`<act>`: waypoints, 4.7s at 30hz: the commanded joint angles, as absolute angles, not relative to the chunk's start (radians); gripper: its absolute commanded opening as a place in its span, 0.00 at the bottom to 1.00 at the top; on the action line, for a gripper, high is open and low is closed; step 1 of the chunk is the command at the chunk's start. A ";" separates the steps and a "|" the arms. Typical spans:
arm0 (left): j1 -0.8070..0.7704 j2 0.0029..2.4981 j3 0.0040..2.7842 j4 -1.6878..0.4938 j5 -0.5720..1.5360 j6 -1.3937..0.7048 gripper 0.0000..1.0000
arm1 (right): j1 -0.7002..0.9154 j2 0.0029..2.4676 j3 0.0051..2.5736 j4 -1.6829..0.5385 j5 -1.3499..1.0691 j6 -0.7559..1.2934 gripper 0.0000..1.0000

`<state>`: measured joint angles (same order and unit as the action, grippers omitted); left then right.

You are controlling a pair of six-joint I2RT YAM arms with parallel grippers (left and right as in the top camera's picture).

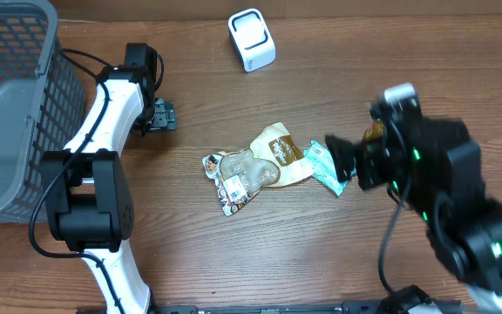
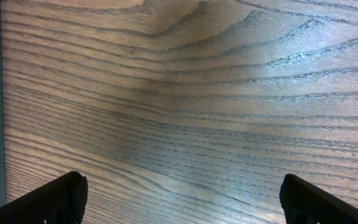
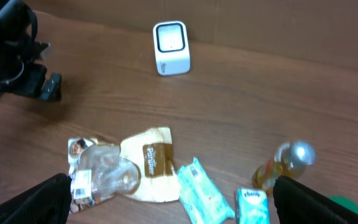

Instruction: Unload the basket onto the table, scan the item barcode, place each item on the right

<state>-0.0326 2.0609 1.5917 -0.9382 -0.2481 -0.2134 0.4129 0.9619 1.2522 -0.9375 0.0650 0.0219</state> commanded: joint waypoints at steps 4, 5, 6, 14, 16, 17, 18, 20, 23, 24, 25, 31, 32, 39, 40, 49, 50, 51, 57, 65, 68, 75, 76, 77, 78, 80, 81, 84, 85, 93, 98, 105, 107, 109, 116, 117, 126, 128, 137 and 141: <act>-0.033 2.046 1.605 -0.937 -0.262 -0.209 0.99 | 0.404 0.718 0.984 -0.831 0.077 0.019 1.00; -0.033 2.046 1.605 -0.937 -0.262 -0.209 0.99 | 0.397 0.675 0.933 -0.805 0.076 0.019 1.00; -0.033 2.046 1.605 -0.937 -0.262 -0.209 0.99 | 0.390 0.643 0.895 -0.783 0.072 0.019 1.00; -0.033 2.046 1.605 -0.937 -0.262 -0.209 1.00 | 0.265 0.411 0.569 -0.565 -0.048 0.019 1.00; -0.033 2.046 1.605 -0.937 -0.262 -0.209 0.99 | 0.242 0.370 0.517 -0.514 -0.076 0.019 1.00; -0.033 2.046 1.605 -0.937 -0.262 -0.209 0.99 | 0.234 0.348 0.493 -0.489 -0.086 0.019 1.00; -0.033 2.046 1.605 -0.937 -0.262 -0.209 1.00 | 0.228 0.325 0.470 -0.463 -0.094 0.019 1.00; -0.033 2.046 1.605 -0.937 -0.262 -0.209 0.99 | 0.217 0.279 0.427 -0.413 -0.102 0.023 1.00; -0.033 2.046 1.605 -0.937 -0.262 -0.209 1.00 | 0.192 0.211 0.373 -0.347 -0.119 0.027 1.00; -0.033 2.046 1.605 -0.937 -0.262 -0.209 1.00 | 0.183 0.187 0.356 -0.329 -0.128 0.030 1.00; -0.033 2.046 1.605 -0.937 -0.262 -0.209 1.00 | 0.171 0.163 0.339 -0.311 -0.141 0.030 1.00; -0.033 2.046 1.605 -0.937 -0.262 -0.209 1.00 | 0.106 0.024 0.233 -0.187 -0.219 0.030 1.00; -0.033 2.046 1.605 -0.937 -0.262 -0.209 0.99 | 0.096 -0.001 0.209 -0.149 -0.230 0.030 1.00; -0.034 2.046 1.605 -0.937 -0.262 -0.209 1.00 | 0.083 0.003 0.108 0.210 -0.242 0.038 1.00; -0.034 2.046 1.605 -0.937 -0.262 -0.209 1.00 | 0.083 0.003 0.094 0.248 -0.237 0.038 1.00; -0.033 2.046 1.605 -0.937 -0.262 -0.209 0.99 | 0.083 0.003 0.007 0.222 -0.158 0.038 1.00; -0.033 2.046 1.605 -0.937 -0.262 -0.209 0.99 | 0.083 0.003 0.007 0.186 -0.157 0.037 1.00; -0.033 2.046 1.605 -0.937 -0.262 -0.209 1.00 | 0.083 0.003 0.007 0.143 -0.157 0.037 1.00; -0.033 2.046 1.605 -0.937 -0.262 -0.209 1.00 | 0.083 0.003 0.007 -0.075 -0.157 0.038 1.00; -0.033 2.046 1.605 -0.937 -0.262 -0.209 1.00 | 0.083 0.003 0.008 -0.069 -0.155 0.037 1.00; -0.033 2.046 1.605 -0.937 -0.262 -0.209 1.00 | 0.083 0.003 0.008 -0.069 -0.155 0.037 1.00; -0.033 2.046 1.605 -0.937 -0.262 -0.209 0.99 | 0.083 0.003 0.008 -0.069 -0.155 0.037 1.00; -0.033 2.046 1.605 -0.937 -0.262 -0.209 1.00 | 0.083 0.003 0.008 -0.069 -0.155 0.037 1.00; -0.033 2.046 1.605 -0.937 -0.262 -0.209 1.00 | 0.083 0.003 0.008 -0.069 -0.155 0.037 1.00; -0.033 2.046 1.605 -0.937 -0.262 -0.209 1.00 | 0.083 0.003 0.008 -0.069 -0.155 0.037 1.00; -0.033 2.046 1.605 -0.937 -0.262 -0.209 1.00 | 0.083 0.003 0.008 -0.069 -0.155 0.037 1.00; -0.034 2.046 1.605 -0.937 -0.262 -0.209 1.00 | 0.083 0.003 0.008 -0.069 -0.155 0.037 1.00; -0.034 2.046 1.605 -0.937 -0.262 -0.209 0.99 | 0.083 0.003 0.008 -0.069 -0.155 0.037 1.00; -0.034 2.046 1.605 -0.937 -0.262 -0.209 1.00 | 0.083 0.003 0.008 -0.069 -0.155 0.037 1.00; -0.033 2.046 1.605 -0.937 -0.262 -0.209 0.99 | 0.083 0.003 0.008 -0.069 -0.155 0.037 1.00; -0.033 2.046 1.605 -0.937 -0.262 -0.209 1.00 | 0.083 0.003 0.008 -0.069 -0.155 0.037 1.00; -0.032 1.959 1.605 -0.937 -0.262 -0.209 1.00 | 0.083 0.003 0.008 -0.069 -0.155 0.037 1.00; -0.032 1.912 1.605 -0.937 -0.262 -0.209 1.00 | 0.083 0.003 0.008 -0.069 -0.155 0.037 1.00; -0.032 1.837 1.605 -0.937 -0.262 -0.209 1.00 | 0.083 0.003 0.008 -0.069 -0.155 0.037 1.00; -0.032 1.613 1.605 -0.953 -0.262 -0.209 1.00 | 0.083 0.003 0.008 -0.069 -0.155 0.037 1.00; -0.032 1.588 1.605 -0.958 -0.262 -0.209 1.00 | 0.083 0.003 0.008 -0.069 -0.155 0.037 1.00; -0.032 1.416 1.429 -1.016 -0.106 -0.211 0.99 | 0.083 0.003 0.008 -0.069 -0.155 0.037 1.00; -0.032 1.381 1.322 -0.950 -0.076 -0.224 1.00 | 0.083 0.003 0.008 -0.069 -0.155 0.037 1.00; -0.033 1.235 0.913 -0.825 -0.024 -0.251 1.00 | 0.083 0.003 0.008 -0.069 -0.155 0.037 1.00; -0.033 1.164 0.736 -0.622 -0.055 -0.250 0.99 | 0.083 0.003 0.008 -0.069 -0.155 0.037 1.00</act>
<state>-0.0326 1.2385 0.8501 -0.7334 -0.0517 -0.2371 0.0864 0.0120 0.0185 -0.0734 -0.1673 0.0303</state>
